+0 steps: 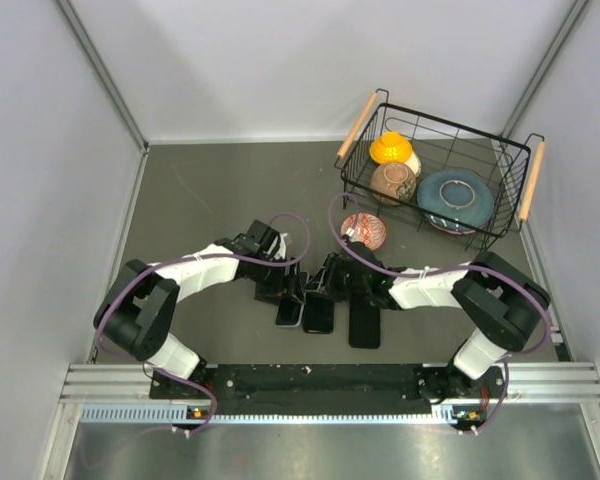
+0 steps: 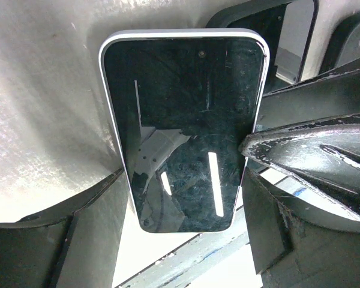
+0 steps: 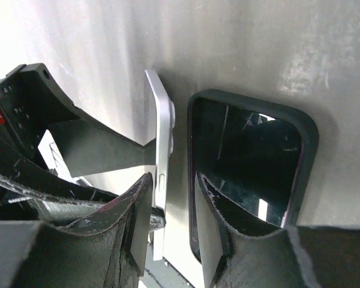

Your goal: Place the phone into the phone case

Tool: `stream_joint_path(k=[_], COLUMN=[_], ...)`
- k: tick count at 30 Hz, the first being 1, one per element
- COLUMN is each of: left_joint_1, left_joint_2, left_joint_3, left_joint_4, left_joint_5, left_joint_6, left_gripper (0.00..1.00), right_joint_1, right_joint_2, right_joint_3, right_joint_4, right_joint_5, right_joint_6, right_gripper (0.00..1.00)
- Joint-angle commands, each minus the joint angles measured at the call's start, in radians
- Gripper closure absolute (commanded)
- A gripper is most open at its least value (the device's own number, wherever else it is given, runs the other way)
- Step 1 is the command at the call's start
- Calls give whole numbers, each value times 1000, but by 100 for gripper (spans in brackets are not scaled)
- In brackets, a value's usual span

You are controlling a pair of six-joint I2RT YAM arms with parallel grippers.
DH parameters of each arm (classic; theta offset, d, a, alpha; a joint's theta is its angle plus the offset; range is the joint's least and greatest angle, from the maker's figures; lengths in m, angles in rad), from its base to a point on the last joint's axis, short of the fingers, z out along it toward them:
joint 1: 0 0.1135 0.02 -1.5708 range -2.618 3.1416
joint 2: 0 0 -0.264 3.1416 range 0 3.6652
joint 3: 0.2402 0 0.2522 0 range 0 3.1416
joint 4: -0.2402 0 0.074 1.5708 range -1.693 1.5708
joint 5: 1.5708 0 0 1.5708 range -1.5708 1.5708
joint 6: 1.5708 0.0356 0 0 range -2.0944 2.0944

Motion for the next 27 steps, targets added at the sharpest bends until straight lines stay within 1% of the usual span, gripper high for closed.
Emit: stream_joint_path(k=[1, 6, 10, 12, 13, 14, 17, 18, 21, 23, 25, 27], left_joint_1=[3, 6, 13, 14, 14, 16, 19, 19, 19, 20, 20, 19], left_joint_2=[-22, -35, -43, -54, -57, -58, -77, -95, -129, -150, -192, -236], left_joint_3=[-33, -44, -53, -58, -62, -61, -55, -55, -21, -7, 16, 40], left_joint_4=[21, 35, 52, 58, 65, 64, 52, 49, -8, -43, -60, -88], left_joint_5=[18, 24, 33, 39, 44, 48, 56, 52, 13, 4, 16, 21], left_joint_6=[12, 5, 1, -4, -5, -5, -5, -5, 11, 24, 27, 32], left_gripper=[38, 38, 37, 37, 37, 36, 28, 19, 10, 7, 3, 2], right_joint_1=[-7, -7, -7, -7, -7, -7, -10, -10, -24, -39, -59, -94], right_joint_2=[32, 61, 89, 104, 103, 103, 72, 55, -2, -43, -77, -135], right_joint_3=[55, 72, 73, 79, 79, 78, 83, 86, 116, 138, 129, 116], right_joint_4=[73, 75, 107, 113, 116, 119, 107, 90, 4, -69, -92, -114], right_joint_5=[-27, -55, -83, -95, -98, -98, -90, -81, -75, -75, -81, -109], right_joint_6=[2, 5, 15, 19, 17, 19, -1, -12, -66, -98, -110, -121], right_gripper=[67, 76, 77, 79, 82, 90, 100, 100, 100, 100, 100, 100])
